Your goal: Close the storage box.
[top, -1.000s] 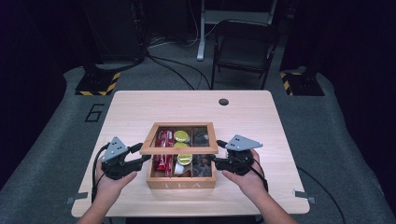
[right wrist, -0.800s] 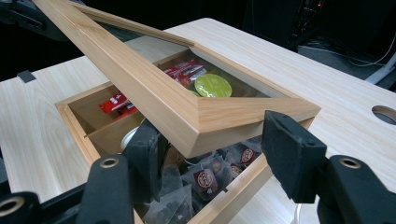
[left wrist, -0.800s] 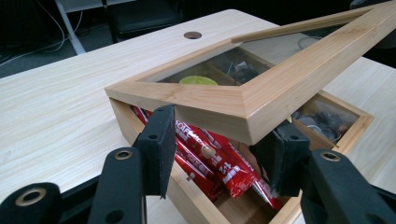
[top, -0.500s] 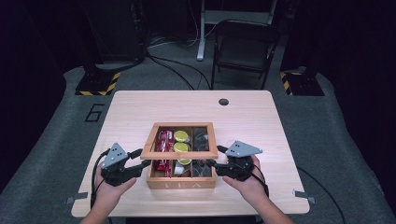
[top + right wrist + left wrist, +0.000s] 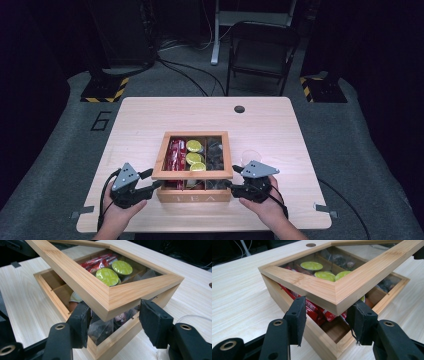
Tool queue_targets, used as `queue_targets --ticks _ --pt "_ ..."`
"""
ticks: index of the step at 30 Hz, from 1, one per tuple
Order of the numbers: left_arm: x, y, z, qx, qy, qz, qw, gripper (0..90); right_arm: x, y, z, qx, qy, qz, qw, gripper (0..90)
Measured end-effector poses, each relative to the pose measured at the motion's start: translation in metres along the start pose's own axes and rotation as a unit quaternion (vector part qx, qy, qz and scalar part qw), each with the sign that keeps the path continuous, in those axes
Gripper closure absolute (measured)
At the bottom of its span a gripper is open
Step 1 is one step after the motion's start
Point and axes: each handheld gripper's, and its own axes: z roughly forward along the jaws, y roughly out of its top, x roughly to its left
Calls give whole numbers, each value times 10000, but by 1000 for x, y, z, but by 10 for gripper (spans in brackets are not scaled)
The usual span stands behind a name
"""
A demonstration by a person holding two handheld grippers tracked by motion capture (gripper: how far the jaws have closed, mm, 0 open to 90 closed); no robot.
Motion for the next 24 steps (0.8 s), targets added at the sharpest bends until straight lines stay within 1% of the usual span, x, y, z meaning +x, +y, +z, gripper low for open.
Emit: queue_targets --ticks 1,2,3,4,5,6,7,8,11,12,14,16,17,19,22,24 --pt "0 -1 0 5 -4 4 10000 502 0 -1 0 6 16 -34 10000 427" --pt "0 -2 0 26 -21 17 10000 502 0 -2 1 16 3 -9 10000 427" --pt "0 -3 1 26 -26 -8 10000 502 1 -4 1 19 8 36 10000 428" --pt "0 -5 1 7 -35 -27 10000 502 1 -5 2 14 24 6 10000 428" --pt "0 -6 2 -4 -31 -36 10000 502 1 -6 1 34 40 34 10000 429" --pt "0 -7 2 -6 -77 -83 9999 502 1 -7 2 24 42 24 10000 429" --pt "0 -8 2 -18 -80 -100 9999 502 2 -8 2 27 28 84 10000 430" --pt "0 -10 3 -19 -104 -128 9999 502 2 -8 3 23 45 74 10000 430" --pt "0 -12 4 10 -103 -101 9999 501 1 -12 3 46 92 126 9999 430" --pt "-1 -14 5 5 -65 -46 10000 502 1 -13 4 34 91 136 9999 430" --pt "0 -16 5 75 -136 -90 9998 503 2 -16 5 84 104 189 9997 432" --pt "0 -18 6 77 -174 -121 9997 505 1 -18 7 105 167 163 9997 433" --pt "1 -18 7 104 -182 -98 9997 504 1 -19 7 124 166 210 9996 441" --pt "1 -19 7 131 -202 -83 9997 504 0 -21 9 149 263 270 9992 454" --pt "1 -20 8 156 -242 -106 9995 505 1 -21 10 200 246 251 9992 454" --pt "1 -21 8 177 -256 -101 9995 504 0 -22 10 213 315 205 9991 454"
